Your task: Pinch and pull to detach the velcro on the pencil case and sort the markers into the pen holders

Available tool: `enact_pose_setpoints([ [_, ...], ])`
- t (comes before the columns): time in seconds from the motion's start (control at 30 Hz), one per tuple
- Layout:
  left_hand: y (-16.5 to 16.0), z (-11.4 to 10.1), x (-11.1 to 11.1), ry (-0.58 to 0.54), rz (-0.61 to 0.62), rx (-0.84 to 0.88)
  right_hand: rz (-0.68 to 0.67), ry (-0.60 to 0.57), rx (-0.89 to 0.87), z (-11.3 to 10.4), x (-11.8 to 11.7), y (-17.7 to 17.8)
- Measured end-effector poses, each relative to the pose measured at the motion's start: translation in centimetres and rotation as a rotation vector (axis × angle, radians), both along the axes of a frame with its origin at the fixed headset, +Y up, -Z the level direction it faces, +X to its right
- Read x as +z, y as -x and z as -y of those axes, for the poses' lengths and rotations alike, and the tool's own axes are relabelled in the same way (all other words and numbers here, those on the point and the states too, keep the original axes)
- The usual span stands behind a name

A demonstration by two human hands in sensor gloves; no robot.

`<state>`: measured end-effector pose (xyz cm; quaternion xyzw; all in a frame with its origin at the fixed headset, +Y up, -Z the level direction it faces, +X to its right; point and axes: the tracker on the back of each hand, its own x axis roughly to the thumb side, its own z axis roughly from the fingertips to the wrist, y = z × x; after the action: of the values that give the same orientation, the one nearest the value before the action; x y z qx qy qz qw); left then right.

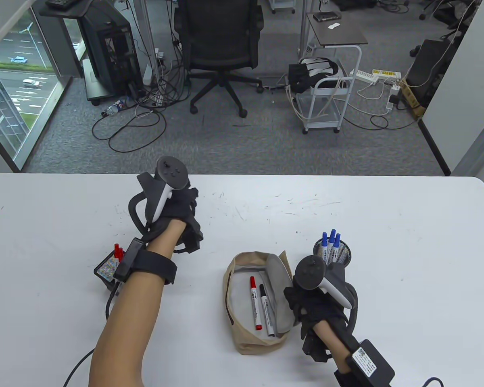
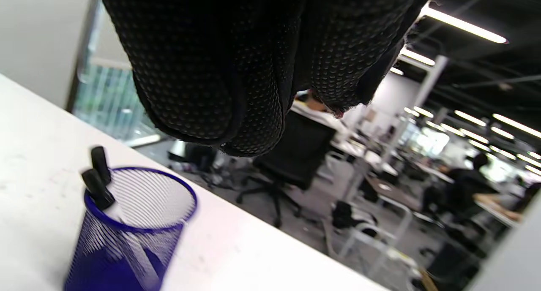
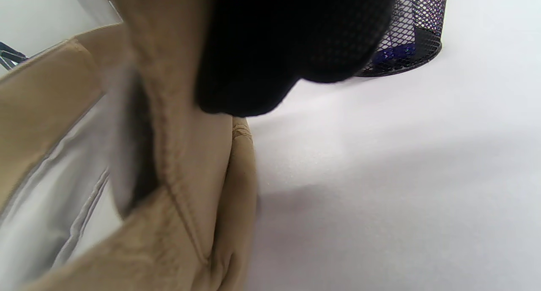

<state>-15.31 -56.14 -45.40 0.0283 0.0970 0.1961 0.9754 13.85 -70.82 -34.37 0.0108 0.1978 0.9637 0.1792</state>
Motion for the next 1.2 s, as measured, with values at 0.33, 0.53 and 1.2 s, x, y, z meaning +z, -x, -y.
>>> enact_pose_setpoints([
  [0.33, -9.4, 2.5, 5.8, 0.174, 0.25, -0.035, -0.002, -0.004, 0.006, 0.0, 0.0, 0.1],
  [0.53, -11.7, 7.3, 6.2, 0.407, 0.266, -0.058, -0.003, -0.007, 0.01, 0.0, 0.1, 0.1],
  [1.2, -15.9, 18.7, 3.2, 0.753, 0.123, -0.334, -0.005, -0.008, 0.01, 0.0, 0.2, 0.2],
])
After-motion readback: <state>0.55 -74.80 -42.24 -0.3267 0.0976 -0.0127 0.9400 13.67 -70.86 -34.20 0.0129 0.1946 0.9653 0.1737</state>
